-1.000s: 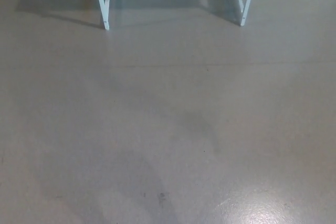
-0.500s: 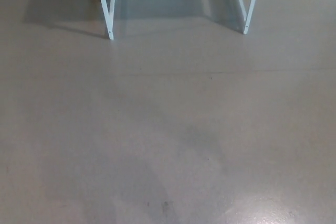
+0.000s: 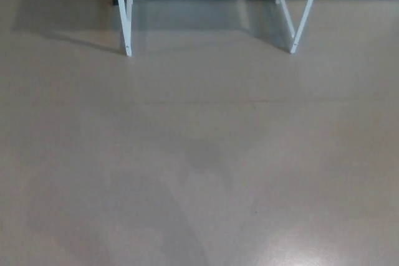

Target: The robot walks towards a table in front, picks a shampoo with left hand and puts it in a small grey container

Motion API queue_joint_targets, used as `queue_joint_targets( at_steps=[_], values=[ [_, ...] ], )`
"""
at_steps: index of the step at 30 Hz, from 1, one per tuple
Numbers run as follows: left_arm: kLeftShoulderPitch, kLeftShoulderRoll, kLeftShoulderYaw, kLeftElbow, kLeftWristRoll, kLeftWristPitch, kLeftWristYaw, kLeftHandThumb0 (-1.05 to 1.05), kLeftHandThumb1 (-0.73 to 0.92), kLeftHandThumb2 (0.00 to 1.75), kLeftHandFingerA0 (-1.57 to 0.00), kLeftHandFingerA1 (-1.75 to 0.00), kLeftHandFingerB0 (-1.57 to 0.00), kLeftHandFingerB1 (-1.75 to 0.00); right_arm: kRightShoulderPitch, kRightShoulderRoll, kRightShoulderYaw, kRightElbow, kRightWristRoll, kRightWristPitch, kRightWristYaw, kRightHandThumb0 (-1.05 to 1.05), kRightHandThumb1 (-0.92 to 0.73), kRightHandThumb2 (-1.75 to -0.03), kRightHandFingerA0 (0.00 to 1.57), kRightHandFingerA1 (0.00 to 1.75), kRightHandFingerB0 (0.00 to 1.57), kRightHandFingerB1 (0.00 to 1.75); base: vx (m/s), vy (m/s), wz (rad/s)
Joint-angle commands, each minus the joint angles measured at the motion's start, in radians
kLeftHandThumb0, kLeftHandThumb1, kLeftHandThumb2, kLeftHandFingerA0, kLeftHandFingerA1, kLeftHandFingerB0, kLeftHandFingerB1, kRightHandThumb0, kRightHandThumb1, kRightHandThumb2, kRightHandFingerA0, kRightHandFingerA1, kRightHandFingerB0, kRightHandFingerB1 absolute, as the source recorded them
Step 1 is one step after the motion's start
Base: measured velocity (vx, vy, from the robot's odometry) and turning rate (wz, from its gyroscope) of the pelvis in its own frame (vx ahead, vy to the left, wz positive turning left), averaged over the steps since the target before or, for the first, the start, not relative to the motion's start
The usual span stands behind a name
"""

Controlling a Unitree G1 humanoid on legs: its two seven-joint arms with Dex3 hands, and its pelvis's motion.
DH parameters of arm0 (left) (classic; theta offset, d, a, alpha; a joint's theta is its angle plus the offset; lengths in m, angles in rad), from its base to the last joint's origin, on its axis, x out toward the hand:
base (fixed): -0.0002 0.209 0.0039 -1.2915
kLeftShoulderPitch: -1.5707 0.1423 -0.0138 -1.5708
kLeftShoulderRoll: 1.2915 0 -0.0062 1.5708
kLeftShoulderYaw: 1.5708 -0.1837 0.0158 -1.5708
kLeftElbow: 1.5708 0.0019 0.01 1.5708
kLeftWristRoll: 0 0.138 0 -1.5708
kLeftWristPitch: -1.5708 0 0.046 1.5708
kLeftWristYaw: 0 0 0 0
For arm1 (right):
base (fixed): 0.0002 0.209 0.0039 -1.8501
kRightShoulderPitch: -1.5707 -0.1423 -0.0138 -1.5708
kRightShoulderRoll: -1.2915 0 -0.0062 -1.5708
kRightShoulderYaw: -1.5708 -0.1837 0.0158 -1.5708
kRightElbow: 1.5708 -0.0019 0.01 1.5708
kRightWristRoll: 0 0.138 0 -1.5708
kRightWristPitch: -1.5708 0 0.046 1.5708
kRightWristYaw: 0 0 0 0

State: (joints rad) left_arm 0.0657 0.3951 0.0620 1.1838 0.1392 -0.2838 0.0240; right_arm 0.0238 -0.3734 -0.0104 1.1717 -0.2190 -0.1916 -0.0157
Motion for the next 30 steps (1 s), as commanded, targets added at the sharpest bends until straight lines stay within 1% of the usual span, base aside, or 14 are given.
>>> queue_joint_targets(
  at_steps=[1,2,3,5,7,10,13,17,18,20,23,24,27,30],
  values=[
    [-0.007,0.009,-0.026,-0.002,0.014,-0.038,-0.027,-0.4,0.65,0.6,-0.38,-0.36,-0.32,-0.32,-0.024,-0.031,-0.009,0.006,0.012,-0.013,-0.015,-0.41,-0.57,-0.79,0.63,0.58,0.41,0.48,0.32,-0.115,0.09],
    [-0.012,0.008,-0.026,-0.001,0.011,-0.038,-0.03,-0.4,0.65,0.6,-0.38,-0.36,-0.32,-0.32,-0.029,-0.032,-0.009,0.006,0.013,-0.014,-0.012,-0.41,-0.57,-0.79,0.63,0.58,0.41,0.48,0.3,-0.182,0.2],
    [-0.014,0.008,-0.025,0.005,0.008,-0.038,-0.024,-0.4,0.65,0.59,-0.52,-0.77,-0.33,-0.32,-0.029,-0.035,-0.008,-0.005,0.013,-0.024,-0.008,-0.41,-0.57,-0.79,0.62,0.59,0.41,0.49,0.36,-0.204,0.08],
    [-0.03,0.012,-0.031,0.014,0.013,-0.035,-0.016,-0.41,0.66,0.6,-0.44,-0.46,-0.33,-0.32,-0.043,-0.031,-0.008,-0.019,0.014,-0.009,-0.012,-0.41,-0.57,-0.8,0.65,0.6,0.41,0.48,0.43,-0.215,-0.01],
    [-0.04,0.017,-0.034,0.024,0.014,-0.034,-0.012,-0.42,0.66,0.6,-0.43,-0.47,-0.34,-0.33,-0.051,-0.027,-0.01,-0.015,0.017,-0.01,-0.011,-0.32,-0.68,-0.6,0.67,0.47,0.45,0.37,0.41,-0.172,0.39],
    [-0.046,0.02,-0.031,0.03,0.007,-0.036,-0.015,-0.39,0.65,0.59,-0.5,-0.73,-0.35,-0.33,-0.06,-0.022,-0.007,0.0,0.016,-0.004,-0.015,-0.4,-0.59,-0.77,0.61,0.56,0.39,0.46,0.35,-0.1,-0.01],
    [-0.045,0.021,-0.044,0.024,0.022,-0.049,0.01,-0.42,0.62,0.58,-0.51,-0.51,-0.36,-0.33,-0.071,-0.019,0.0,0.024,0.012,-0.004,-0.013,-0.4,-0.58,-0.77,0.62,0.56,0.39,0.46,0.34,-0.003,-0.07],
    [-0.01,0.031,-0.049,0.016,0.02,-0.077,-0.004,-0.42,0.63,0.59,-0.51,-0.67,-0.35,-0.34,-0.052,-0.009,0.01,0.038,0.008,-0.009,-0.018,-0.4,-0.58,-0.77,0.63,0.56,0.4,0.46,0.37,0.135,-0.24],
    [-0.004,0.032,-0.052,0.011,0.022,-0.081,-0.004,-0.48,0.51,0.86,-0.45,-0.71,-0.27,-0.47,-0.051,-0.008,0.011,0.042,0.008,-0.008,-0.017,-0.4,-0.58,-0.76,0.6,0.55,0.4,0.45,0.48,0.214,-0.19],
    [-0.002,0.032,-0.057,0.006,0.027,-0.077,0.005,-0.44,0.64,0.59,-0.42,-0.49,-0.35,-0.33,-0.052,-0.009,0.012,0.043,0.009,-0.009,-0.016,-0.39,-0.58,-0.77,0.62,0.56,0.39,0.45,0.53,0.25,-0.44],
    [-0.007,0.049,-0.053,0.007,0.022,-0.069,0.001,-0.43,0.65,0.6,-0.41,-0.39,-0.35,-0.34,-0.057,0.007,0.02,0.047,0.005,-0.02,-0.027,-0.4,-0.58,-0.77,0.66,0.57,0.41,0.46,0.54,0.204,-0.29],
    [0.003,0.049,-0.041,0.009,0.007,-0.077,-0.011,-0.46,0.5,0.8,-0.42,-0.59,-0.3,-0.46,-0.053,0.009,0.024,0.049,0.003,-0.023,-0.023,-0.4,-0.59,-0.77,0.63,0.56,0.4,0.46,0.45,0.128,0.01],
    [0.008,0.052,-0.043,0.009,0.012,-0.083,-0.015,-0.42,0.62,0.58,-0.52,-0.63,-0.36,-0.34,-0.052,0.009,0.027,0.054,0.006,-0.027,-0.019,-0.4,-0.59,-0.77,0.61,0.56,0.4,0.46,0.38,0.105,0.06],
    [0.004,0.03,-0.031,0.011,-0.006,-0.084,-0.033,-0.46,0.5,0.82,-0.54,-0.65,-0.31,-0.48,-0.064,-0.007,0.035,0.052,0.001,-0.018,-0.009,-0.39,-0.59,-0.76,0.59,0.53,0.41,0.46,0.41,0.021,0.15]
  ],
)
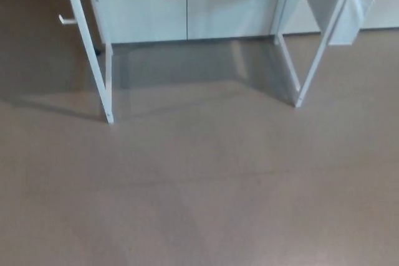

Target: The robot walks towards a table in front, picks a shampoo with left hand and puts it in a small grey container

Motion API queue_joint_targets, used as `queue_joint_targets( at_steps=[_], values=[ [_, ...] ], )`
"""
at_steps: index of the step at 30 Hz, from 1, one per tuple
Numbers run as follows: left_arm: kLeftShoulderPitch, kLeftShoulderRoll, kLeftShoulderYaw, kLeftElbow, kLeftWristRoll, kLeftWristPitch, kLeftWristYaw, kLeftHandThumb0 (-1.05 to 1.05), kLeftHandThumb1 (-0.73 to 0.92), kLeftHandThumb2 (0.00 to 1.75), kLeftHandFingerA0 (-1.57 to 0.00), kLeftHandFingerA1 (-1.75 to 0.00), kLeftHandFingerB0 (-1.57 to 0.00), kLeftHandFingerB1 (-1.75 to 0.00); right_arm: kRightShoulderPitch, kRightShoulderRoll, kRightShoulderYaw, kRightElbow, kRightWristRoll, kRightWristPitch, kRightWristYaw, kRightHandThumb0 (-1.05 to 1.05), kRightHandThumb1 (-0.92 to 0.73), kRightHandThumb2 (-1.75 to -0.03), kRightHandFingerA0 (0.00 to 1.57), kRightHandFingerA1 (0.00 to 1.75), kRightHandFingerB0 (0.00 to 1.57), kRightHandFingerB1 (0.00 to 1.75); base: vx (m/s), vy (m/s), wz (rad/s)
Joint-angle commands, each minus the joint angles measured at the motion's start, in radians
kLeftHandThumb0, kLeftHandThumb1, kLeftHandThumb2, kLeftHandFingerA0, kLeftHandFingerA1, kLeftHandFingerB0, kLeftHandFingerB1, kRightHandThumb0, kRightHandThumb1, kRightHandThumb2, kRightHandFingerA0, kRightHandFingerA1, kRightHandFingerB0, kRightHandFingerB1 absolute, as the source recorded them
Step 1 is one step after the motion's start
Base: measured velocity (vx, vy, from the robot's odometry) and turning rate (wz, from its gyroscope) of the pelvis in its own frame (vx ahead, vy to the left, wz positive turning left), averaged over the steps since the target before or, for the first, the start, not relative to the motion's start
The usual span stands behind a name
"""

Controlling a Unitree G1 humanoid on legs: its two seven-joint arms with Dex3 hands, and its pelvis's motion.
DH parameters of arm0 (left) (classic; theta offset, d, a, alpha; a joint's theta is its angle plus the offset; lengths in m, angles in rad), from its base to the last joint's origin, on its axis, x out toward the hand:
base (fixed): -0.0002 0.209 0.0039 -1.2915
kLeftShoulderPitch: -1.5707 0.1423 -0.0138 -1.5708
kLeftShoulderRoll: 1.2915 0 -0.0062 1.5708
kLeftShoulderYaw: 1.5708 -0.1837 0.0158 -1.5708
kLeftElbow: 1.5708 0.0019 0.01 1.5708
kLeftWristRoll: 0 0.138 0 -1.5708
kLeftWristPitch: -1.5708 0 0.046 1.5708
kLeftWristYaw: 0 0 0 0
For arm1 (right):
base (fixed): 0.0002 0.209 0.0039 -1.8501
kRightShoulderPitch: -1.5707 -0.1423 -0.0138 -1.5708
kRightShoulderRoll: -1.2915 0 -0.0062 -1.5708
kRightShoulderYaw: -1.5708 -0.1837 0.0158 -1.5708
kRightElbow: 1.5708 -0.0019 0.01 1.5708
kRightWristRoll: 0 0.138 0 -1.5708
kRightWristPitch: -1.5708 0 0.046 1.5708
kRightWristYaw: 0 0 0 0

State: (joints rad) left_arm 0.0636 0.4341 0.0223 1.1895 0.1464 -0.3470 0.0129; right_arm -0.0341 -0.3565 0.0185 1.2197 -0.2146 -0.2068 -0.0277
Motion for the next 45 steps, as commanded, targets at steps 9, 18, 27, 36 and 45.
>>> queue_joint_targets(
  at_steps=[9,18,27,36,45],
  values=[
    [-0.037,-0.026,-0.004,0.027,-0.01,0.012,-0.058,-0.39,0.63,0.58,-0.55,-0.48,-0.38,-0.35,-0.024,-0.04,0.009,0.002,0.0,0.014,0.014,-0.31,-0.69,-0.6,0.64,0.45,0.48,0.37,0.5,-0.056,0.29],
    [-0.024,-0.027,-0.006,0.035,-0.016,0.011,-0.084,-0.37,0.66,0.6,-0.48,-0.41,-0.42,-0.37,-0.013,-0.04,0.027,0.004,-0.011,0.008,0.024,-0.31,-0.7,-0.6,0.62,0.44,0.5,0.38,0.44,-0.01,-0.23],
    [-0.012,-0.019,-0.016,0.029,0.004,-0.002,-0.069,-0.45,0.53,0.82,-0.51,-0.59,-0.37,-0.5,-0.007,-0.036,0.047,0.013,-0.018,-0.001,0.015,-0.32,-0.71,-0.61,0.65,0.45,0.51,0.39,0.47,0.143,-0.12],
    [-0.022,-0.013,-0.032,0.045,0.015,0.006,-0.061,-0.43,0.63,0.6,-0.52,-0.52,-0.38,-0.37,-0.005,-0.034,0.058,0.019,-0.02,0.005,0.028,-0.3,-0.7,-0.6,0.65,0.44,0.51,0.39,0.2,-0.095,0.07],
    [-0.018,-0.006,-0.04,0.043,0.015,0.003,-0.062,-0.41,0.63,0.58,-0.53,-0.49,-0.41,-0.37,0.01,-0.03,0.068,0.02,-0.022,0.001,0.014,-0.32,-0.71,-0.6,0.67,0.44,0.51,0.38,0.09,-0.103,-0.01]
  ],
)
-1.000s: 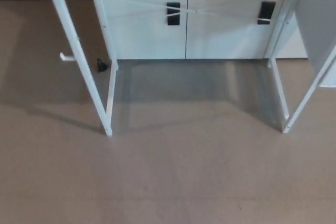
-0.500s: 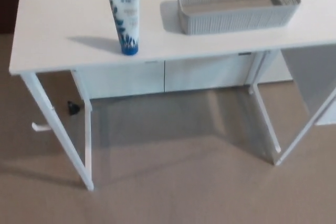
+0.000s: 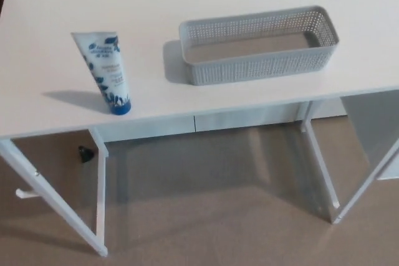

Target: The robot walks towards a table in front, picks a shampoo with left hand and puts it in a small grey container

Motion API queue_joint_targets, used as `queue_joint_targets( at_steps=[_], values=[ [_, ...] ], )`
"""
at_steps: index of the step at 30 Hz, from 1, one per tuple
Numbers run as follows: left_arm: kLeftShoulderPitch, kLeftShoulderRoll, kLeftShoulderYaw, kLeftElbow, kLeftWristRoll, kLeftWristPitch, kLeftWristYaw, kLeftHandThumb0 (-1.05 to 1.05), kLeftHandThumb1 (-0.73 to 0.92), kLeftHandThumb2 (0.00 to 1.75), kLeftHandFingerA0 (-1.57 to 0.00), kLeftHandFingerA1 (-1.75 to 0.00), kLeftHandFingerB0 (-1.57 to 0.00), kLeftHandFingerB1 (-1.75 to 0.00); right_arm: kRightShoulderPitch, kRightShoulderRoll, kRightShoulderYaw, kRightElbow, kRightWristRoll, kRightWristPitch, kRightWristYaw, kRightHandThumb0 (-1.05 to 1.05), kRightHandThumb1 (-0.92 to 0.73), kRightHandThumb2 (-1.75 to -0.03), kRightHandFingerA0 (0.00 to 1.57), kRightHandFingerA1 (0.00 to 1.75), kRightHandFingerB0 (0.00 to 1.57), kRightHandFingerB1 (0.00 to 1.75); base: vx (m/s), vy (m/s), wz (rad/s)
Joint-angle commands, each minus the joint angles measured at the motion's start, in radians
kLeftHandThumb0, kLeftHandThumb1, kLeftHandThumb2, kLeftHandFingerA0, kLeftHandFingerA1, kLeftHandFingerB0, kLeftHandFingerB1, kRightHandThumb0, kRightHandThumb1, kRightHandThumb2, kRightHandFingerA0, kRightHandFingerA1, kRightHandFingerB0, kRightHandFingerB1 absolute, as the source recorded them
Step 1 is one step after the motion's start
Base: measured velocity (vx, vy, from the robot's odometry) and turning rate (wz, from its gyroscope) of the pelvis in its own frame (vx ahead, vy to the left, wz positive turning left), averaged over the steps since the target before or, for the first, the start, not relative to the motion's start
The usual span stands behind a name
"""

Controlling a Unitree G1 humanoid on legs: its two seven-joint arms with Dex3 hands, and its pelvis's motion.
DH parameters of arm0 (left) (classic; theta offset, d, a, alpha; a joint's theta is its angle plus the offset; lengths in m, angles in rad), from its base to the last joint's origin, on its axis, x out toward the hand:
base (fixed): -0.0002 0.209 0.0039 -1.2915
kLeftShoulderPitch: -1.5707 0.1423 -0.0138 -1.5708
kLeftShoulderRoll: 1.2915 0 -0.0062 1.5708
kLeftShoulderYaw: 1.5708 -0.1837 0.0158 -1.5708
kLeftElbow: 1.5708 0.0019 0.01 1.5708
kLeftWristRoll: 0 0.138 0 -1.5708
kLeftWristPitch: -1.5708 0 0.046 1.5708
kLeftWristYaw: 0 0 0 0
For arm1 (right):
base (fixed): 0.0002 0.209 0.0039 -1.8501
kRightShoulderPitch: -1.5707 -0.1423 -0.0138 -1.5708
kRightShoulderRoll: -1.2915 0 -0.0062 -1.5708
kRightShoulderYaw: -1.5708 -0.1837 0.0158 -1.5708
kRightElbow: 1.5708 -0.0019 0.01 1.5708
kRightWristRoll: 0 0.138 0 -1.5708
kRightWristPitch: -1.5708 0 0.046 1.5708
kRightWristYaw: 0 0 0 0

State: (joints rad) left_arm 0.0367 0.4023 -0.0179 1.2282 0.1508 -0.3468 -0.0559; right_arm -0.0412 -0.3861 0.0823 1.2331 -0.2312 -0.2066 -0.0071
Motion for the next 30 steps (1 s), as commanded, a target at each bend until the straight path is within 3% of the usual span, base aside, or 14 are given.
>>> queue_joint_targets(
  at_steps=[1,2,3,5,6,10,13,14,16,18,23,24,29,30],
  values=[
    [0.009,0.026,0.0,0.004,0.011,0.003,0.007,-0.41,0.63,0.58,-0.53,-0.49,-0.41,-0.37,0.017,0.0,0.004,0.007,-0.005,0.001,-0.006,-0.32,-0.71,-0.6,0.67,0.44,0.51,0.38,0.09,0.058,-0.01],
    [0.009,0.026,-0.001,0.004,0.011,0.003,0.007,-0.41,0.63,0.58,-0.53,-0.49,-0.41,-0.37,0.017,-0.001,0.004,0.007,-0.005,0.001,-0.006,-0.32,-0.71,-0.6,0.67,0.44,0.51,0.38,0.15,0.08,-0.05],
    [0.015,0.025,0.006,-0.001,0.003,-0.005,0.005,-0.46,0.51,0.83,-0.53,-0.67,-0.35,-0.5,0.024,0.001,0.0,0.004,0.001,0.001,-0.005,-0.32,-0.71,-0.61,0.64,0.44,0.5,0.38,0.15,0.103,-0.08],
    [0.024,0.024,0.017,-0.008,-0.009,-0.017,0.001,-0.46,0.51,0.83,-0.53,-0.67,-0.35,-0.5,0.034,0.003,-0.007,0.0,0.008,0.001,-0.003,-0.32,-0.71,-0.61,0.64,0.44,0.5,0.38,0.17,0.169,0.13],
    [0.044,0.026,0.032,-0.054,-0.024,-0.037,0.0,-0.42,0.63,0.59,-0.5,-0.47,-0.4,-0.36,0.045,0.005,-0.012,-0.003,0.013,-0.004,-0.008,-0.32,-0.7,-0.61,0.65,0.45,0.51,0.39,0.16,0.249,-0.5],
    [0.062,0.024,0.048,-0.094,-0.026,-0.036,-0.003,-0.42,0.63,0.59,-0.5,-0.47,-0.4,-0.36,0.051,0.006,-0.017,-0.008,0.012,-0.005,-0.009,-0.32,-0.7,-0.61,0.65,0.45,0.51,0.39,0.15,0.177,0.08],
    [0.296,-0.018,0.171,-0.467,-0.225,-0.097,-0.13,-0.36,0.6,0.58,-0.39,-0.4,-0.32,-0.34,0.055,-0.011,-0.015,-0.01,0.006,-0.002,0.001,-0.32,-0.7,-0.61,0.64,0.45,0.51,0.38,0.15,0.023,0.08],
    [0.46,-0.028,0.199,-0.753,-0.281,-0.052,-0.129,-0.48,0.46,0.72,-0.36,-0.46,-0.3,-0.42,0.06,-0.018,-0.02,-0.007,0.009,-0.004,-0.001,-0.31,-0.7,-0.61,0.64,0.45,0.51,0.39,0.15,-0.027,0.14],
    [0.487,-0.034,0.208,-0.808,-0.284,-0.029,-0.13,-0.48,0.46,0.72,-0.36,-0.46,-0.3,-0.42,0.06,-0.018,-0.02,-0.007,0.009,-0.004,-0.001,-0.31,-0.7,-0.61,0.64,0.45,0.51,0.39,0.15,-0.067,0.06],
    [0.657,0.007,0.259,-0.955,-0.372,-0.187,-0.219,-0.57,0.45,0.75,-0.38,-0.48,-0.31,-0.43,0.072,-0.018,-0.034,-0.001,0.026,-0.009,0.015,-0.29,-0.72,-0.61,0.66,0.47,0.51,0.4,0.13,-0.137,0.09],
    [0.856,0.016,0.363,-1.194,-0.526,-0.144,-0.314,-0.54,0.43,0.72,-0.36,-0.46,-0.32,-0.42,0.078,-0.014,-0.03,0.004,0.019,-0.002,0.017,-0.29,-0.73,-0.61,0.65,0.47,0.5,0.4,0.15,-0.15,-0.04],
    [0.874,0.017,0.382,-1.206,-0.543,-0.159,-0.328,-0.47,0.52,0.56,-0.41,-0.36,-0.35,-0.32,0.076,-0.012,-0.033,0.013,0.021,0.0,0.016,-0.29,-0.73,-0.61,0.65,0.46,0.5,0.4,0.14,-0.139,0.01],
    [0.962,0.021,0.463,-1.303,-0.619,-0.191,-0.395,-0.47,0.53,0.57,-0.4,-0.35,-0.33,-0.32,0.073,-0.004,-0.047,0.043,0.03,0.007,0.01,-0.29,-0.71,-0.6,0.65,0.46,0.51,0.4,0.05,-0.047,-0.02],
    [1.007,0.039,0.523,-1.418,-0.711,-0.26,-0.446,-0.57,0.46,0.72,-0.32,-0.43,-0.24,-0.39,0.079,-0.003,-0.052,0.052,0.033,-0.001,0.009,-0.29,-0.71,-0.6,0.66,0.47,0.52,0.4,0.0,0.0,0.0]
  ],
)
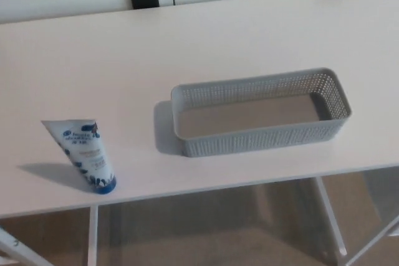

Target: The robot walks towards a table in front, picks a shampoo with left hand and puts it in a small grey container

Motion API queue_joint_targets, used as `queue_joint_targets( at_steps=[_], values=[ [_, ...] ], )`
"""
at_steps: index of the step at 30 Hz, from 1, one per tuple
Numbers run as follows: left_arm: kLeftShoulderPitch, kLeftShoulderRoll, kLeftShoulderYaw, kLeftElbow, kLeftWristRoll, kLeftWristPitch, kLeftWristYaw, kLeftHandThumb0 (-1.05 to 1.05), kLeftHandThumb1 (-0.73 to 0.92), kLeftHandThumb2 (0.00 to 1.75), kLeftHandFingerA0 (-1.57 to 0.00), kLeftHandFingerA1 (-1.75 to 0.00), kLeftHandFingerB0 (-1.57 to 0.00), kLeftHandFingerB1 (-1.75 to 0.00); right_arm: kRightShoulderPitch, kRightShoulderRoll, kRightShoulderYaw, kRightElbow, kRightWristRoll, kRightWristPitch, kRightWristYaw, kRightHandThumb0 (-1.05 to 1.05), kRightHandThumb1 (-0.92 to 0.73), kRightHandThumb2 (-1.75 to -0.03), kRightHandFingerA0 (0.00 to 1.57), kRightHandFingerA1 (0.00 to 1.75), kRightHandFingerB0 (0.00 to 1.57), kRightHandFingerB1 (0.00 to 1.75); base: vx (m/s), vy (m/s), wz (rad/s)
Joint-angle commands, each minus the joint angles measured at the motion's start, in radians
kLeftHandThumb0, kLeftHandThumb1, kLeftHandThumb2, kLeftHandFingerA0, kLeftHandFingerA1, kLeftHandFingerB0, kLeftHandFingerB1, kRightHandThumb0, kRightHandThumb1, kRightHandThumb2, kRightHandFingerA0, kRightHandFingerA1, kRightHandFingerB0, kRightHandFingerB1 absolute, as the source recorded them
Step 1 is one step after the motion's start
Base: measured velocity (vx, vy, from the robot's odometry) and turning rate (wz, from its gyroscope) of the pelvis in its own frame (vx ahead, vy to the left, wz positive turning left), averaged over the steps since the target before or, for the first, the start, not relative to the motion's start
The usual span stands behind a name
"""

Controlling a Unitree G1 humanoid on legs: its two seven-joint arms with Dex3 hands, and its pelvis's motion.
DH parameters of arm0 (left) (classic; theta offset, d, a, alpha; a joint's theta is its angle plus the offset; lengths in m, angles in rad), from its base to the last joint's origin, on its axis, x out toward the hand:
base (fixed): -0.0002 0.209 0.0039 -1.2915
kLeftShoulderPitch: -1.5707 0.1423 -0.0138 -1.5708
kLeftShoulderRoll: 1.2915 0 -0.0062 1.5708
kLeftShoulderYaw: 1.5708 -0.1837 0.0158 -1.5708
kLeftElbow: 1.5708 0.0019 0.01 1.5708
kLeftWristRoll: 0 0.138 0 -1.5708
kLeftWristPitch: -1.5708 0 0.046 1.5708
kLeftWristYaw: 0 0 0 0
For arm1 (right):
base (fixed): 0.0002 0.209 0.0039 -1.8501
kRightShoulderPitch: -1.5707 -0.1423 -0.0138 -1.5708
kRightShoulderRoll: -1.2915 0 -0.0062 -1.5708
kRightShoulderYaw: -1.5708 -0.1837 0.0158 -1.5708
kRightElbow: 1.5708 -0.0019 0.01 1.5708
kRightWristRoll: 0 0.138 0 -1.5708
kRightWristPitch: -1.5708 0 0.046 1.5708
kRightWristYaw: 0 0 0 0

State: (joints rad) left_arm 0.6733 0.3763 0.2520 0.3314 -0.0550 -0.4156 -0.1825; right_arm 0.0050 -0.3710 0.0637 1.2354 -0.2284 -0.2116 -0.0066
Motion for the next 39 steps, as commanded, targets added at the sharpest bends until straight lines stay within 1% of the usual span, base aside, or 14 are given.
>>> queue_joint_targets(
  at_steps=[1,9,10,11,19,27,29,31,32,33,34,35,38,39],
  values=[
    [0.387,0.072,0.282,-0.574,-0.537,-0.204,-0.333,-0.56,0.47,0.72,-0.3,-0.43,-0.22,-0.38,0.032,-0.018,-0.033,0.055,0.028,0.005,0.006,-0.29,-0.72,-0.61,0.64,0.45,0.52,0.4,0.0,0.0,0.0],
    [0.419,0.077,0.368,-0.732,-0.642,-0.142,-0.387,-0.55,0.45,0.71,-0.31,-0.44,-0.22,-0.39,0.038,-0.013,-0.042,0.075,0.028,0.013,-0.004,-0.28,-0.71,-0.61,0.63,0.45,0.51,0.39,0.1,0.14,0.07],
    [0.424,0.061,0.343,-0.681,-0.607,-0.146,-0.399,-0.47,0.55,0.56,-0.38,-0.37,-0.28,-0.31,0.046,-0.012,-0.041,0.072,0.028,0.012,-0.002,-0.35,-0.62,-0.78,0.61,0.55,0.48,0.49,0.08,0.046,0.04],
    [0.428,0.05,0.331,-0.652,-0.584,-0.146,-0.407,-0.55,0.46,0.71,-0.32,-0.44,-0.23,-0.39,0.052,-0.01,-0.041,0.073,0.028,0.011,-0.001,-0.29,-0.72,-0.61,0.65,0.45,0.5,0.39,0.09,0.035,0.04],
    [0.445,0.035,0.306,-0.676,-0.549,-0.091,-0.437,-0.55,0.44,0.7,-0.32,-0.44,-0.25,-0.39,0.055,-0.006,-0.047,0.081,0.022,0.01,0.004,-0.29,-0.72,-0.61,0.65,0.45,0.5,0.39,0.03,-0.011,0.02],
    [0.426,0.014,0.34,-0.652,-0.575,-0.098,-0.501,-0.54,0.45,0.7,-0.3,-0.43,-0.22,-0.38,0.064,-0.01,-0.053,0.071,0.015,0.002,0.008,-0.3,-0.73,-0.61,0.65,0.45,0.51,0.39,0.0,0.0,0.0],
    [0.377,0.007,0.342,-0.69,-0.617,-0.099,-0.498,-0.52,0.45,0.68,-0.23,-0.4,-0.17,-0.36,0.07,-0.014,-0.06,0.055,0.022,0.001,0.011,-0.29,-0.73,-0.62,0.64,0.46,0.51,0.4,0.0,0.0,0.0],
    [0.337,0.025,0.345,-0.758,-0.661,-0.058,-0.485,-0.52,0.45,0.66,-0.17,-0.37,-0.12,-0.34,0.068,-0.01,-0.06,0.069,0.019,0.002,0.01,-0.29,-0.73,-0.61,0.64,0.45,0.52,0.4,0.0,0.0,0.0],
    [0.317,0.046,0.345,-0.796,-0.668,-0.021,-0.472,-0.29,0.35,0.89,0.0,-0.47,0.0,-0.48,0.068,-0.005,-0.063,0.077,0.018,0.009,0.007,-0.29,-0.72,-0.61,0.63,0.45,0.52,0.39,0.0,0.0,0.0],
    [0.302,0.065,0.34,-0.831,-0.669,0.015,-0.447,-0.29,0.31,0.87,0.0,-0.48,0.0,-0.48,0.068,-0.003,-0.063,0.081,0.018,0.012,0.004,-0.28,-0.72,-0.61,0.62,0.44,0.51,0.39,0.0,0.0,0.0],
    [0.268,0.094,0.329,-0.886,-0.664,0.074,-0.409,-0.5,0.49,0.56,-0.14,-0.31,-0.09,-0.24,0.07,0.0,-0.066,0.085,0.019,0.014,0.002,-0.28,-0.71,-0.61,0.62,0.45,0.51,0.4,0.0,0.0,0.0],
    [0.229,0.112,0.314,-0.902,-0.649,0.105,-0.391,-0.55,0.36,0.7,-0.05,-0.41,-0.06,-0.26,0.074,0.0,-0.07,0.084,0.023,0.012,0.005,-0.28,-0.72,-0.61,0.64,0.45,0.52,0.4,0.0,0.0,0.0],
    [0.07,0.182,0.224,-0.912,-0.615,0.24,-0.333,-0.53,0.37,0.7,-0.06,-0.35,-0.04,-0.21,0.084,-0.001,-0.078,0.085,0.025,0.007,0.004,-0.29,-0.73,-0.61,0.64,0.45,0.52,0.4,0.0,0.0,0.0],
    [0.025,0.196,0.198,-0.907,-0.595,0.278,-0.315,-0.51,0.48,0.56,-0.07,-0.3,-0.04,-0.22,0.086,0.0,-0.083,0.087,0.029,0.008,0.008,-0.29,-0.73,-0.61,0.63,0.45,0.51,0.39,0.0,0.0,0.0]
  ],
)
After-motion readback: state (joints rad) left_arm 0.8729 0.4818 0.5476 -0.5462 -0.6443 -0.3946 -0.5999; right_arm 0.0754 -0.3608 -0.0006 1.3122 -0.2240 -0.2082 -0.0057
